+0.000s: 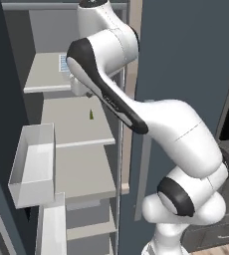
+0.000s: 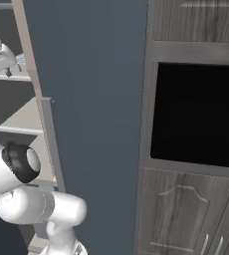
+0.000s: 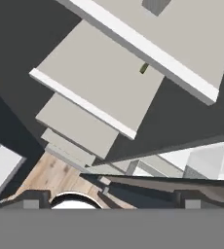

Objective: Open the freezer door, pick up the ice cube tray from the freezer, and place it on the dining counter.

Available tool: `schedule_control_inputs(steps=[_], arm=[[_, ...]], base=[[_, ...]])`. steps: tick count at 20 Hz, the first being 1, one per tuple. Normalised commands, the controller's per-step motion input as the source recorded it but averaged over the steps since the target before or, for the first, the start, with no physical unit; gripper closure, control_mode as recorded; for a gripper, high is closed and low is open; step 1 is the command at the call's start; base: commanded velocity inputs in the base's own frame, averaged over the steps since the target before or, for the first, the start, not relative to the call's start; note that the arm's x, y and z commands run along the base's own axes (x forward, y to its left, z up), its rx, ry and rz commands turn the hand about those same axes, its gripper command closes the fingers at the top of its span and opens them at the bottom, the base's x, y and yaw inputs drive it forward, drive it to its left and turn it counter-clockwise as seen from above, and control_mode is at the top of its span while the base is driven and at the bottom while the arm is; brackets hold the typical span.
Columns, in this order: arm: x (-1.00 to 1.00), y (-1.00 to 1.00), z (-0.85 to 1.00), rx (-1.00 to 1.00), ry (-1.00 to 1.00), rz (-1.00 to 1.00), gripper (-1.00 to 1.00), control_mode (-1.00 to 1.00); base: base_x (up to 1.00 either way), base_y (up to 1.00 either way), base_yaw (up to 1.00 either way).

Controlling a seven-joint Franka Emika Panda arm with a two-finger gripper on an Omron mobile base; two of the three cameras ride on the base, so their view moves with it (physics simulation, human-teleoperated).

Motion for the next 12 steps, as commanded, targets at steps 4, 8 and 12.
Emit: schedule_control_inputs(steps=[4, 8, 12], arm=[[0.39, 0.01, 0.06, -0.28, -0.01, 0.27, -1.00, -1.00], [0.48, 0.10, 0.08, -0.20, 0.00, 0.16, -1.00, -1.00], [0.54, 0.09, 0.00, -0.17, 0.00, 0.19, -1.00, -1.00]], base=[[0.00, 0.00, 0.00], [0.00, 0.00, 0.00], [0.00, 0.00, 0.00]])
